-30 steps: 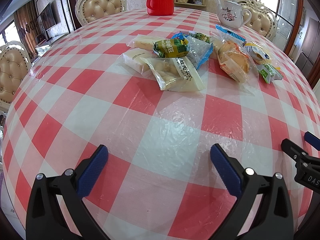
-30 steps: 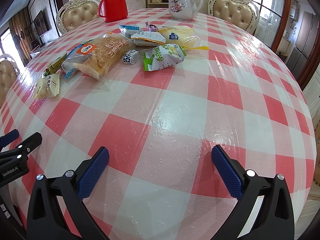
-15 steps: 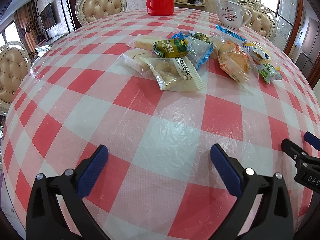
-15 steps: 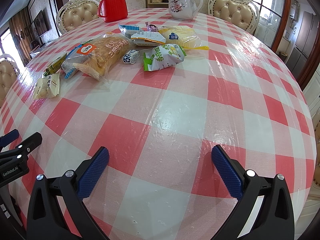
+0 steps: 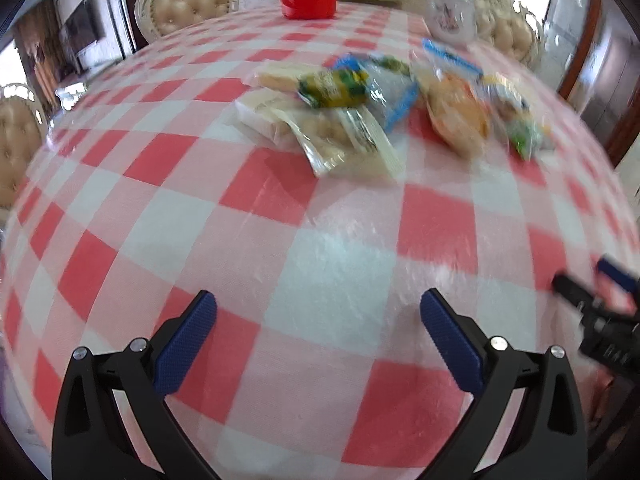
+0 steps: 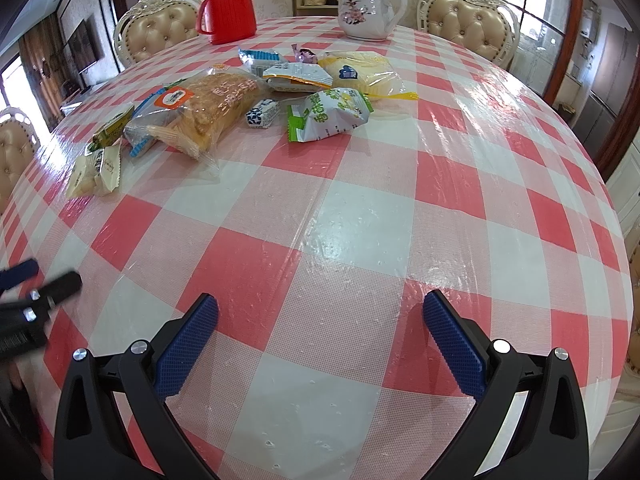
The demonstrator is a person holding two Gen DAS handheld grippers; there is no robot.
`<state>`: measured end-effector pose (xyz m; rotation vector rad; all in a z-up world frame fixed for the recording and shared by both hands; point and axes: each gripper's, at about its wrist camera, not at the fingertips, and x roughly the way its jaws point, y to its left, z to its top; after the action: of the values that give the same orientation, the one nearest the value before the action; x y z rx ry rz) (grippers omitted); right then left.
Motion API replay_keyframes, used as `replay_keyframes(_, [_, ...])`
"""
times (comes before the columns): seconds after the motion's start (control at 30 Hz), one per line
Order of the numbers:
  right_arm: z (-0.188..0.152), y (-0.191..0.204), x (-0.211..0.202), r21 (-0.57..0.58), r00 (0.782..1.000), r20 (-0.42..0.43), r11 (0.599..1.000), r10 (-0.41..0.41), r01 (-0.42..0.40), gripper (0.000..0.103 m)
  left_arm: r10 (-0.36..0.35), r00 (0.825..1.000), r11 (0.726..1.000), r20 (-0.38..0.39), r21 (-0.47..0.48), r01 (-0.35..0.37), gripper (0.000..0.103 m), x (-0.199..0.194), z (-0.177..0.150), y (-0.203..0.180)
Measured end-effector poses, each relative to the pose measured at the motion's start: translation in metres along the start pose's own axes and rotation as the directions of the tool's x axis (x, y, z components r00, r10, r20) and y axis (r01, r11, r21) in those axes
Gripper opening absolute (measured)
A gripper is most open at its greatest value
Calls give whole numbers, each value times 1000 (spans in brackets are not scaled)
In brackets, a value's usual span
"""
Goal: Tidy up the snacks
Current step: 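Grasp the clear pastry bag with the left gripper while the right grasps the orange-label bread bag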
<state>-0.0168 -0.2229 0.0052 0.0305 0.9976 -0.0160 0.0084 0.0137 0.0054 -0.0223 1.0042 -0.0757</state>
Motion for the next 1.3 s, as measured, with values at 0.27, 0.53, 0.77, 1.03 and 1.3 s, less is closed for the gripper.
replay_keyframes(0.27, [-1,-4,-6,-44,997,-9,996,82,-82,99,-29,998,998,58,-59,32,102,7,53,12])
replay_keyframes(0.53, [-3,-19,-12,4,978,36,979,206,-206,99,68,997,997,27,-39,-67,93,53,77,-17])
replay_keyframes(0.77, [-3,-19,-30,-25,968,132,977,213,-212,99,-55,994,998,90,5,55,35,18,57,-2])
replay_keyframes(1.03, [46,7,-16,93,910,159,912,384,-401,99,-139,981,984,135,130,121,35,-34,10,16])
replay_keyframes(1.3, [120,56,36,264,922,118,884,368,-386,99,-145,980,984,133,121,129,35,-51,-18,31])
